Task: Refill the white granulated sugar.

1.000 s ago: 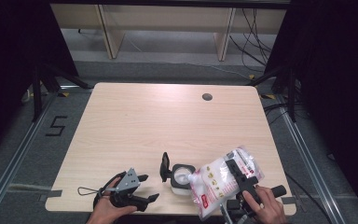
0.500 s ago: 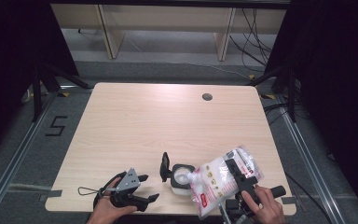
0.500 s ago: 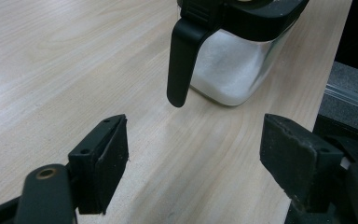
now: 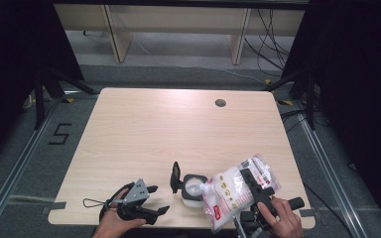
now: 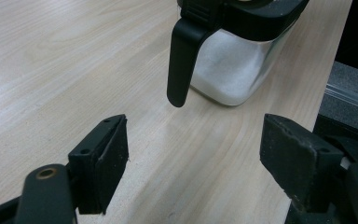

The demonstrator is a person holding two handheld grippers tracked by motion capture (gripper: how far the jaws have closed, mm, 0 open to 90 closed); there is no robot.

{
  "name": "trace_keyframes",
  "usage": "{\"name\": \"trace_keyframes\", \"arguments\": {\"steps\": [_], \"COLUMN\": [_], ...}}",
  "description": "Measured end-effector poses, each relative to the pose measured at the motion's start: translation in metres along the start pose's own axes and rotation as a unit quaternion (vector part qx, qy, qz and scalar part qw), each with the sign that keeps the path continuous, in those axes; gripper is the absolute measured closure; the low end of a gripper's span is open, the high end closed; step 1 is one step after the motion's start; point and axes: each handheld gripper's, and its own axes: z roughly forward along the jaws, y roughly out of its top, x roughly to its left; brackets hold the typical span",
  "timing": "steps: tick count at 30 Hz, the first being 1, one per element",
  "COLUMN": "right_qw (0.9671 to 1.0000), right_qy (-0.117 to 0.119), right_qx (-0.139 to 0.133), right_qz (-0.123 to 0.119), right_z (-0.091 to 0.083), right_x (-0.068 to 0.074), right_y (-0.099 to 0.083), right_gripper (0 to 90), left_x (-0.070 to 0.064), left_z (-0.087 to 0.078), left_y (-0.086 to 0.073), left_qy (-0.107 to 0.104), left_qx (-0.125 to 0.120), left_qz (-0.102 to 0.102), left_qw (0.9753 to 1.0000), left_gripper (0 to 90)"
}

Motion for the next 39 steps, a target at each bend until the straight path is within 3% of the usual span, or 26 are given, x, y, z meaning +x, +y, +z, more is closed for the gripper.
{"name": "trace_keyframes", "arguments": {"steps": [2,4,6,7,8,9,10,13,14,15,20,21,26,27,30,32,34,36,37,39], "right_qw": [0.9999,0.9997,1.0000,1.0000,0.9999,0.9998,0.9999,1.0000,1.0000,0.9997,1.0000,1.0000,0.9999,1.0000,0.9999,0.9999,0.9999,0.9999,0.9999,0.9997], "right_qy": [0.007,0.008,0.000,0.004,0.008,0.005,0.006,-0.004,-0.004,0.001,-0.001,0.000,0.004,0.005,-0.001,0.000,0.003,0.003,0.009,0.009], "right_qx": [0.002,0.006,-0.001,0.004,0.005,0.006,0.006,-0.006,-0.006,0.000,-0.005,-0.004,-0.002,-0.003,-0.011,-0.008,-0.004,-0.011,-0.002,-0.006], "right_qz": [0.013,0.023,-0.007,0.007,0.003,0.016,0.015,-0.002,0.001,0.023,0.004,-0.001,0.010,-0.004,-0.009,-0.007,-0.010,-0.010,0.010,0.023], "right_z": [-0.0004,-0.0013,-0.0002,-0.0010,-0.0015,-0.0016,-0.0013,-0.0009,-0.0009,-0.0016,-0.0010,-0.0010,-0.0015,-0.0013,-0.0008,-0.0004,-0.0011,0.0002,-0.0004,-0.0003], "right_x": [0.0024,0.0046,0.0018,0.0045,0.0038,0.0051,0.0045,0.0009,0.0008,0.0043,0.0013,0.0003,0.0026,0.0008,0.0012,0.0011,0.0012,0.0012,0.0032,0.0033], "right_y": [-0.0006,-0.0008,-0.0003,-0.0007,-0.0008,-0.0013,-0.0014,-0.0021,-0.0021,-0.0027,-0.0021,-0.0018,0.0004,0.0014,0.0021,0.0027,0.0033,0.0026,0.0022,0.0001], "right_gripper": [51.1,51.1,51.2,51.2,51.2,51.2,51.3,51.3,51.3,51.3,51.3,51.3,51.3,51.4,51.4,51.4,51.4,51.4,51.4,51.4], "left_x": [-0.0013,-0.0013,-0.0014,-0.0014,-0.0003,-0.0016,-0.0006,-0.0010,-0.0013,-0.0016,-0.0016,-0.0008,-0.0017,-0.0017,-0.0017,0.0004,-0.0015,-0.0015,-0.0010,-0.0012], "left_z": [-0.0003,0.0001,-0.0001,-0.0003,-0.0009,-0.0002,-0.0004,-0.0006,-0.0003,-0.0002,-0.0001,-0.0003,0.0000,-0.0001,0.0000,-0.0002,-0.0003,-0.0001,-0.0003,-0.0004], "left_y": [-0.0002,-0.0003,-0.0002,-0.0002,0.0001,-0.0004,-0.0002,-0.0001,-0.0002,-0.0004,-0.0004,-0.0002,-0.0004,-0.0004,-0.0003,0.0002,-0.0002,-0.0003,-0.0002,-0.0002], "left_qy": [0.002,0.000,-0.001,0.001,0.002,0.000,0.000,0.002,0.001,0.000,0.000,0.001,0.000,0.000,0.000,-0.002,0.001,0.001,0.002,0.001], "left_qx": [0.001,0.000,0.000,0.001,0.005,0.000,0.000,0.000,0.000,0.000,-0.001,0.000,0.000,0.000,-0.001,0.001,0.002,-0.001,0.000,0.000], "left_qz": [-0.013,-0.013,-0.013,-0.013,-0.005,-0.015,-0.007,-0.012,-0.014,-0.015,-0.016,-0.009,-0.016,-0.015,-0.016,0.002,-0.014,-0.015,-0.011,-0.012], "left_qw": [0.9999,0.9999,0.9999,0.9999,1.0000,0.9999,1.0000,0.9999,0.9999,0.9999,0.9999,1.0000,0.9999,0.9999,0.9999,1.0000,0.9999,0.9999,0.9999,0.9999], "left_gripper": [23.2,23.2,23.2,23.2,23.2,23.2,23.2,23.2,23.2,23.2,23.2,23.2,23.2,23.2,23.2,23.2,23.2,23.3,23.2,23.2]}}
